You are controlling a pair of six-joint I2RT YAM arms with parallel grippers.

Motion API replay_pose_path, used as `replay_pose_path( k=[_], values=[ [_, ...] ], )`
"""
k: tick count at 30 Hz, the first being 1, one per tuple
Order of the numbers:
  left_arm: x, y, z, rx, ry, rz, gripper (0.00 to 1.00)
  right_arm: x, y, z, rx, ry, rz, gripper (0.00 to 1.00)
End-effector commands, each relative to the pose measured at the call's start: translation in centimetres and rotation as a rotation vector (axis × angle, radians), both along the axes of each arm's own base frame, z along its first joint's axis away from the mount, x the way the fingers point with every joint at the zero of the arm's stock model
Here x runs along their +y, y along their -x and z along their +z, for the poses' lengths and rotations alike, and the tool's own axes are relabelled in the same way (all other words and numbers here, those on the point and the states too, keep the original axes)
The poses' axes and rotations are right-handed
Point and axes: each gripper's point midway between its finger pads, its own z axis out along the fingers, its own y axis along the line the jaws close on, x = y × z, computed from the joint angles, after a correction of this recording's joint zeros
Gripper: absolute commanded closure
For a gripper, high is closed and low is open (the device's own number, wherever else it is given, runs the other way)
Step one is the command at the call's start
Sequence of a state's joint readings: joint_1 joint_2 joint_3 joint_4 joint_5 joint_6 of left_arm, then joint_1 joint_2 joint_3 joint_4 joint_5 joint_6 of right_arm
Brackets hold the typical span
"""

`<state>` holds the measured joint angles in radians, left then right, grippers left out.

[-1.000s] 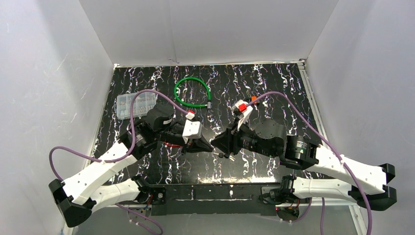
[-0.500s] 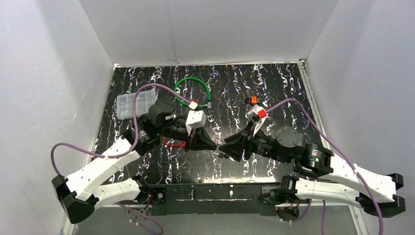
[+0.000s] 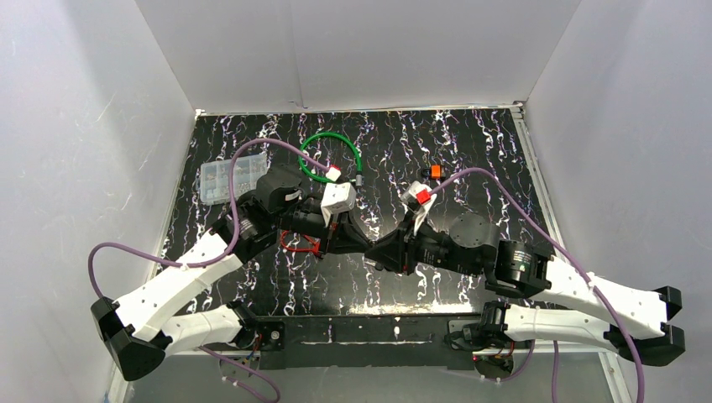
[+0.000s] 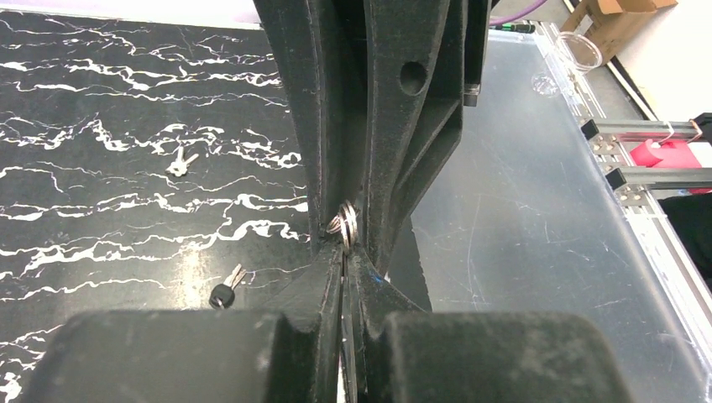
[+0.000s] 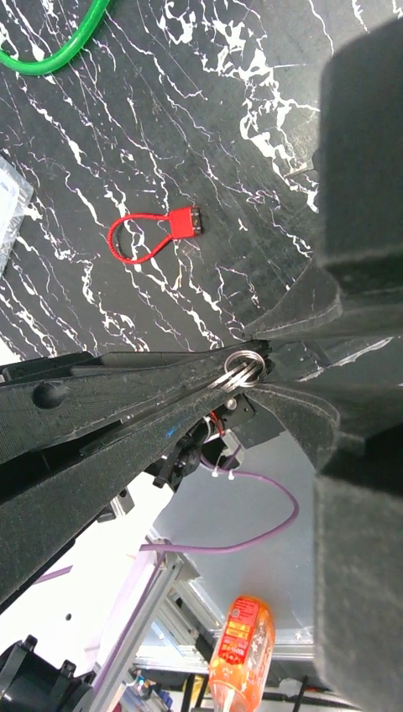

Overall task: Unlock with the key
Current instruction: Pick up the key from the center of the board.

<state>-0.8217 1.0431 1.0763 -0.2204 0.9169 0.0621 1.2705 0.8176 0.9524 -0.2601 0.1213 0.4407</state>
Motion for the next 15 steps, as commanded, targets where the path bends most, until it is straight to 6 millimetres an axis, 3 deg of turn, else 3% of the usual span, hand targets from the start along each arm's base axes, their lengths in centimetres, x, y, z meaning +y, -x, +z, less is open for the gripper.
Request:
replay_pose_path(
  k=[1,6,12,15],
  values=[
    [0.3,0.8,1.7,-0.027,0.034,-0.038,1.00,-0.5,-0.8,3.9,-0.053,-0.117,-0.049,0.86],
    [0.6,1.1,1.3,-0.039,0.024,-0.049,1.00,-1.2,-0.9,4.5,-0.057,-0.139,-0.062,0.89],
    [0.8,1.2,1.1,-0.043,0.021,-0.056,1.00,-1.5,-0.8,5.2,-0.064,-0.163,-0.063,0.70],
    [0.8,1.3,1.1,-0.043,0.021,-0.056,1.00,-1.5,-0.8,5.5,-0.066,-0.172,-0.064,0.68]
  ],
)
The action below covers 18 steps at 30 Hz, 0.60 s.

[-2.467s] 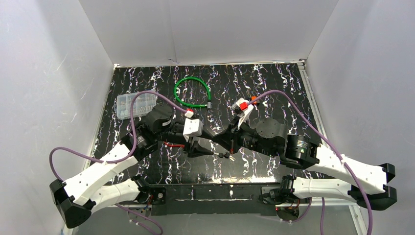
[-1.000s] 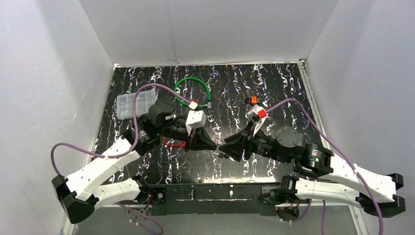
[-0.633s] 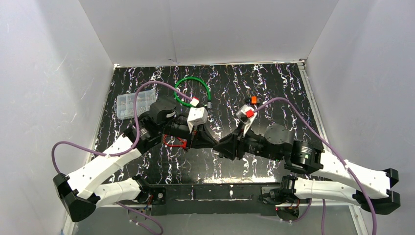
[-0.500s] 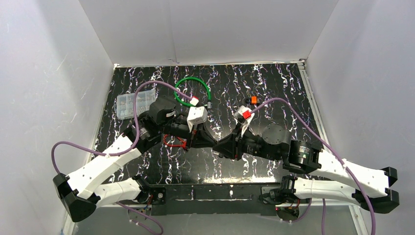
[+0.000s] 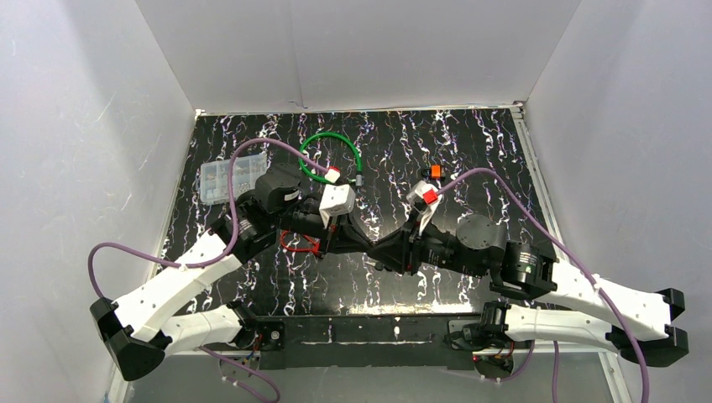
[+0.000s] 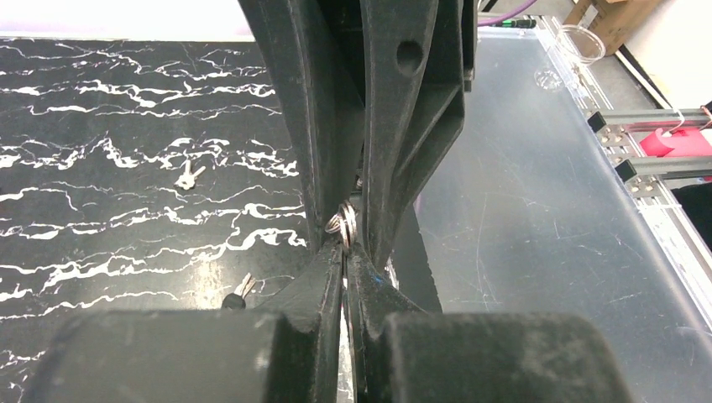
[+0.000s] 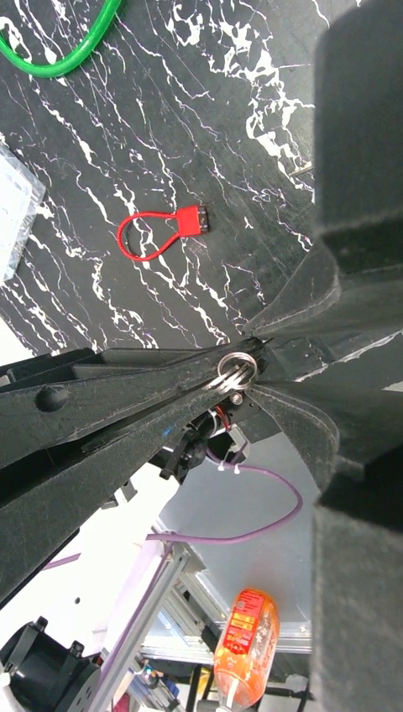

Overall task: Unlock with the key
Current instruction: Pick up the key from the center of the board.

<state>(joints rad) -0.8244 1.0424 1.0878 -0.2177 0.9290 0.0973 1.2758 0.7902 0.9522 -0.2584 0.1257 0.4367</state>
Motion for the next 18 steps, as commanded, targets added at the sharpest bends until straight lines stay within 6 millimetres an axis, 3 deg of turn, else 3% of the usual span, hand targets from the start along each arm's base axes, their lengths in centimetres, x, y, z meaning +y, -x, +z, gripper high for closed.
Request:
replay_pose_path(
  k=[1,8,18],
  values=[
    [0.9,1.2,0.5,-0.002,0.000,-0.035,1.00,-1.0,-1.0,4.8,-0.052,-0.151,-0.067,0.67],
    [0.9,1.1,0.5,-0.005,-0.003,-0.030,1.00,-1.9,-1.0,5.8,-0.067,-0.201,-0.082,0.61],
    [0.7,0.9,0.9,-0.008,-0.001,-0.023,1.00,0.1,-0.5,3.9,-0.047,-0.112,-0.018,0.58]
  ],
)
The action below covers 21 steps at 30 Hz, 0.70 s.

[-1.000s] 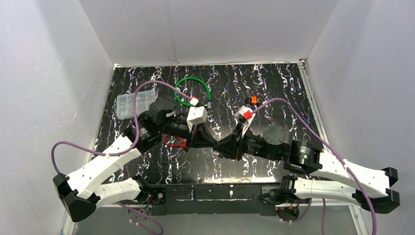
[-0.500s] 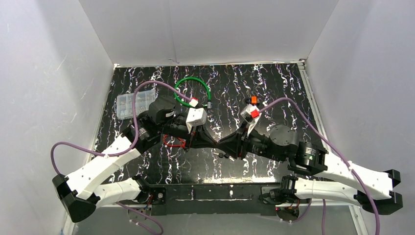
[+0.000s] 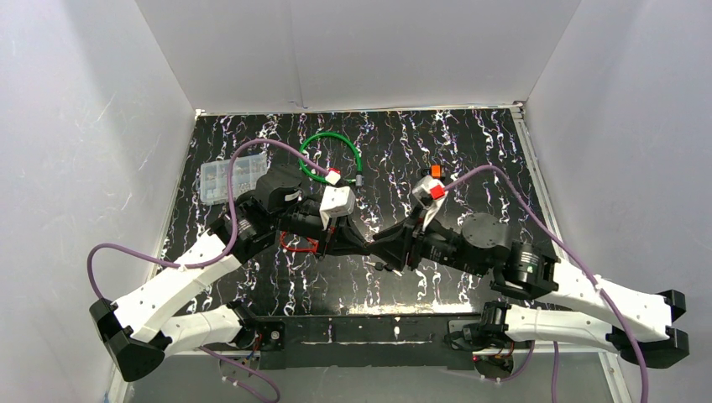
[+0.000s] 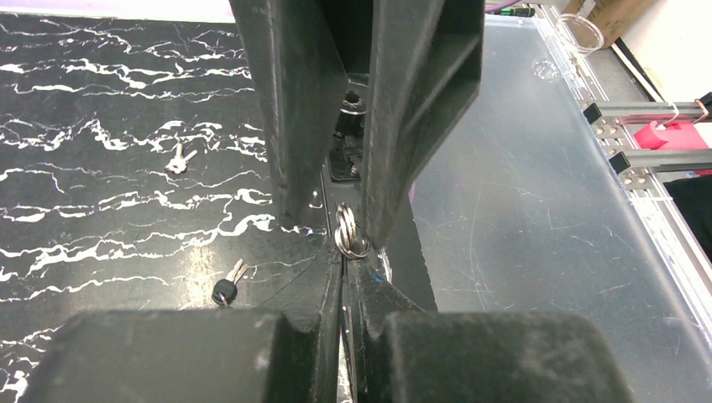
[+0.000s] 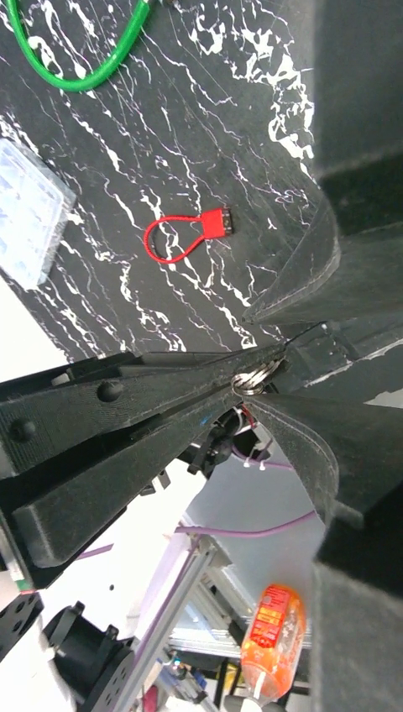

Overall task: Unlock with the key
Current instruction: Pick up the key from the center of the board.

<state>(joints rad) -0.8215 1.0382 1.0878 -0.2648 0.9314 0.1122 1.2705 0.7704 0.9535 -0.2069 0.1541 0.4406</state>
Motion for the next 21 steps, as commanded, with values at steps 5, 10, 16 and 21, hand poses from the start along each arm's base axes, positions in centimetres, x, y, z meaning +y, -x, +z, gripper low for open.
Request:
replay_pose_path(
  k=[5,10,16,21],
  values=[
    [0.3,0.6,1.6,-0.018,0.028,-0.022,1.00,0.6,0.0,1.9,-0.030,-0.041,0.014,0.71],
    [0.3,0.7,1.6,-0.013,0.027,-0.028,1.00,0.2,-0.1,2.3,-0.034,-0.066,0.002,0.99],
    [0.6,1.3,1.7,0.000,0.012,-0.059,1.00,-0.4,-0.1,2.1,-0.021,-0.070,-0.011,0.99],
    [1.0,2.1,1.7,0.024,-0.002,-0.095,0.91,-0.9,-0.1,1.7,-0.011,-0.059,-0.020,0.99]
  ],
)
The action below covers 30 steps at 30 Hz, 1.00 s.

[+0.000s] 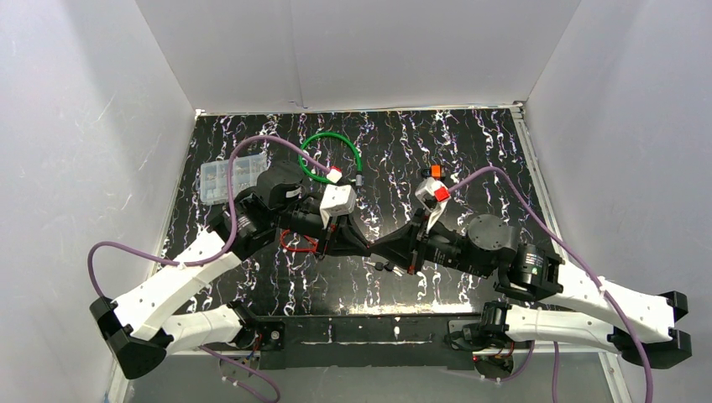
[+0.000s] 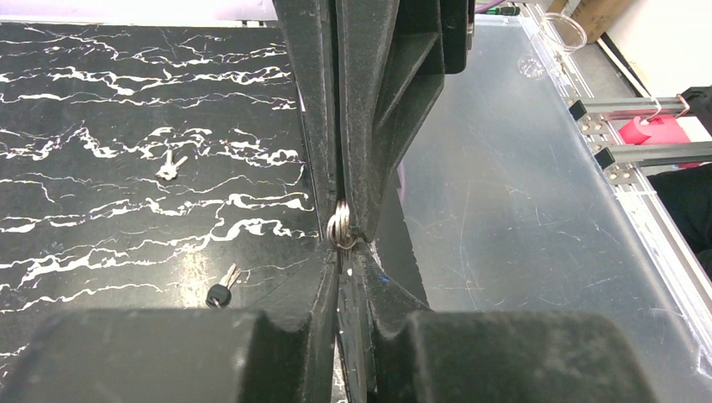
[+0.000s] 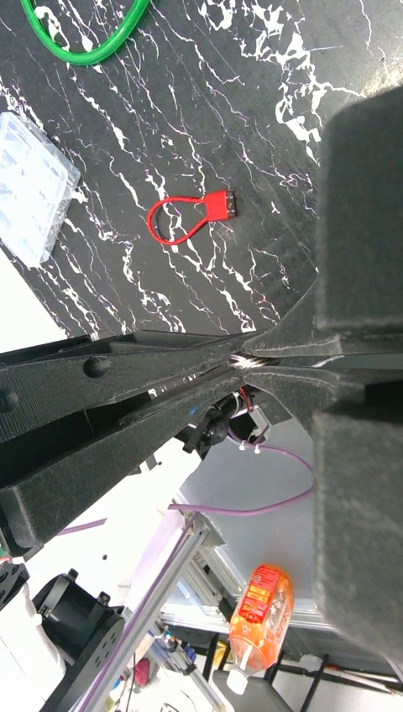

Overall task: Unlock with the key
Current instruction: Pick up the key from the center of the board.

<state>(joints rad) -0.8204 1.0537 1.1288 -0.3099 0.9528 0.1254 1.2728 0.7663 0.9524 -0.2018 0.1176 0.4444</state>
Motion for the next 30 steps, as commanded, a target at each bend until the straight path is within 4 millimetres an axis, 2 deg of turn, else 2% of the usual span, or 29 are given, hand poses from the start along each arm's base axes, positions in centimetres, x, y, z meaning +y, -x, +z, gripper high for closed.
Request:
replay_pose_path(
  k=[1,7,10,16,25,26,27,28,30],
  values=[
    [1.0,2.0,1.0,0.017,0.001,-0.080,0.90,-1.1,-0.8,1.4,-0.013,-0.045,-0.061,0.99],
    [1.6,2.6,1.0,0.017,-0.015,-0.106,0.89,-1.2,-0.9,1.5,-0.012,-0.048,-0.066,0.99],
    [1.6,2.6,1.1,0.006,-0.013,-0.104,0.95,-1.0,-0.8,1.5,-0.012,-0.048,-0.059,0.99],
    [1.8,2.5,1.0,-0.015,-0.017,-0.098,1.00,-0.9,-0.7,1.4,-0.008,-0.046,-0.054,0.99],
    [1.2,1.8,2.0,-0.014,0.010,-0.061,1.00,-0.8,-0.6,1.3,-0.005,-0.048,-0.043,0.99],
    [1.2,1.9,1.9,-0.001,0.007,-0.067,0.97,-0.8,-0.6,1.4,-0.007,-0.049,-0.045,0.99],
    [1.2,1.9,1.7,0.011,0.000,-0.063,0.79,-0.8,-0.6,1.5,-0.009,-0.052,-0.044,0.99],
    [1.1,1.8,1.4,0.015,-0.008,-0.054,0.70,-0.7,-0.6,1.7,-0.013,-0.054,-0.044,0.99],
    [1.1,1.1,0.6,-0.007,-0.024,-0.017,0.64,-0.6,-0.6,1.8,-0.017,-0.054,-0.037,0.99]
  ],
)
